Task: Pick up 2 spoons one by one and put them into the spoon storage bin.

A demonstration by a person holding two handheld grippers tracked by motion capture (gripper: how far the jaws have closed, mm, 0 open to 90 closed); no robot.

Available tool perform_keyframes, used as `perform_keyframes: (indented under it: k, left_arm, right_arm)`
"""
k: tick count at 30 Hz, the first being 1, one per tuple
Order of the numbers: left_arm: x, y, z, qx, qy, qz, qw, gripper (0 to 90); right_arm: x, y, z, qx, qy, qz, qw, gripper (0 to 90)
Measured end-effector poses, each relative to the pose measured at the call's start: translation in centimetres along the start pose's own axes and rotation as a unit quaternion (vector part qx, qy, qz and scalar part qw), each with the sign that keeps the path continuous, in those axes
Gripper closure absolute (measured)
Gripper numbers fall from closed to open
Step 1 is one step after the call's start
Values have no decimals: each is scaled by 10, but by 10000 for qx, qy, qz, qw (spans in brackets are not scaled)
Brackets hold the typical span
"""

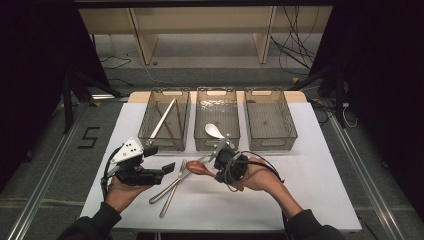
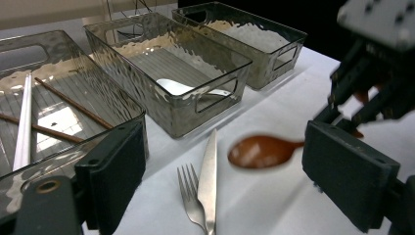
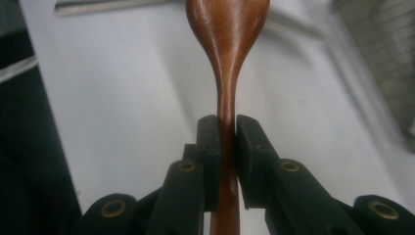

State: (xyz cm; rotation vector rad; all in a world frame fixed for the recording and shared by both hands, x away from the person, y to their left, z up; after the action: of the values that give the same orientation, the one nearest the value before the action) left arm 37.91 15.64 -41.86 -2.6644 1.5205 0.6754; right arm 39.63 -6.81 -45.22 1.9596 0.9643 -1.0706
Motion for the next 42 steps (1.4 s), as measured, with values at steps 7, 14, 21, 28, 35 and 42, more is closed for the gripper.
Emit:
perform_keyframes:
  k: [7,14,21,28,35,42]
  left_arm:
    - [0,0,0,-5,14,-2,10000,160]
    - [0,0,0,5,17,11,10000,160]
    - [0,0,0,9,14,9,10000,160]
    - [0,0,0,10,19,12,10000,160]
    - [0,0,-1,35,28,8,10000,161]
    - [0,0,0,35,30,15,10000,161]
  right_arm:
    - [-12,30,-5,507,366,286,9976,816]
    - [-21,55,-7,834,642,544,9930,816]
    - [-25,83,-15,1214,793,724,9868,816]
    - [-25,102,-26,1411,804,825,9833,816]
    - [-21,118,-39,1594,791,941,9795,816]
    - [-12,132,-49,1730,727,1057,9765,816]
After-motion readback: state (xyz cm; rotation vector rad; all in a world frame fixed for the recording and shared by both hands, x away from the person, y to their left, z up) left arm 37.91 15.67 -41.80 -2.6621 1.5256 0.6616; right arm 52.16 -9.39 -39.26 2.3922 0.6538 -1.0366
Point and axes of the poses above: each handheld gripper's, and its own axes: x roughly forward along the jaws, z roughly out of its underside, y roughly to its right, the point moved 6 cm from there along x, roughly forward along the jaws, and after that the axes turned 14 degrees about z, right-handed, at the moved point
